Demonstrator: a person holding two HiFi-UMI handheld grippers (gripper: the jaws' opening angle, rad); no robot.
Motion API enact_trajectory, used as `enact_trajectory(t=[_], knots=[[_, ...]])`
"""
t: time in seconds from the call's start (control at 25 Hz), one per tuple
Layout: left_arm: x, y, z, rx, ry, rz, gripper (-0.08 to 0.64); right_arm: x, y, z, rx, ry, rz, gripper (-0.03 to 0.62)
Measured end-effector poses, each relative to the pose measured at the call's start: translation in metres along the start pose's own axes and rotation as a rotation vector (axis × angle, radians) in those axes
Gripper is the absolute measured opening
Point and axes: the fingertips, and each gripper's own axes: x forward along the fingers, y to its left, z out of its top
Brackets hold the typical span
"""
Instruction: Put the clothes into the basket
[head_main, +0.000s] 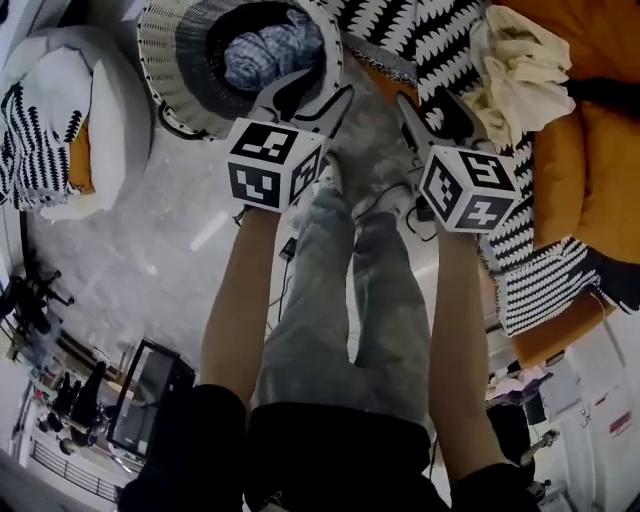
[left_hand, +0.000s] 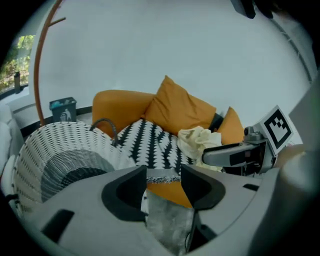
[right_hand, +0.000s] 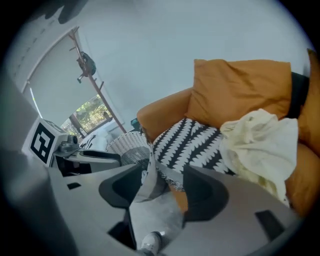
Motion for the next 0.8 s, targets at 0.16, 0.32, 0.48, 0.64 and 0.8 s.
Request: enact_trajectory(t=[0.16, 0.32, 0.48, 0.64, 0.8], knots=[[0.037, -0.05, 0.009, 0.071, 0.027, -0.096, 0.202, -0.034, -0.054, -0.01, 0.085, -0.051, -0.09, 0.238], [0.072, -0.1, 0.027, 0.165, 0.034, -0.19, 0.232, -0.063, -0.104, -0.019, 0.161, -0.086, -0.155, 0.248], [0.114, -0.147, 0.044, 0.257, 0.061, -0.296, 0.265, -0.084, -0.153, -0.025, 0.245, -0.127, -0.216, 0.262], [0.163, -0.174, 0.044, 0.349, 0.135, -0.338, 0.29, -0.087, -0.195, -0.031, 0.285, -0.141, -0.233, 0.27], [0.212, -0.173, 0.048, 0.384, 0.152, -0.307, 0.302, -0.075, -0.22, -0.046, 0.301, -0.116, -0.2, 0.272]])
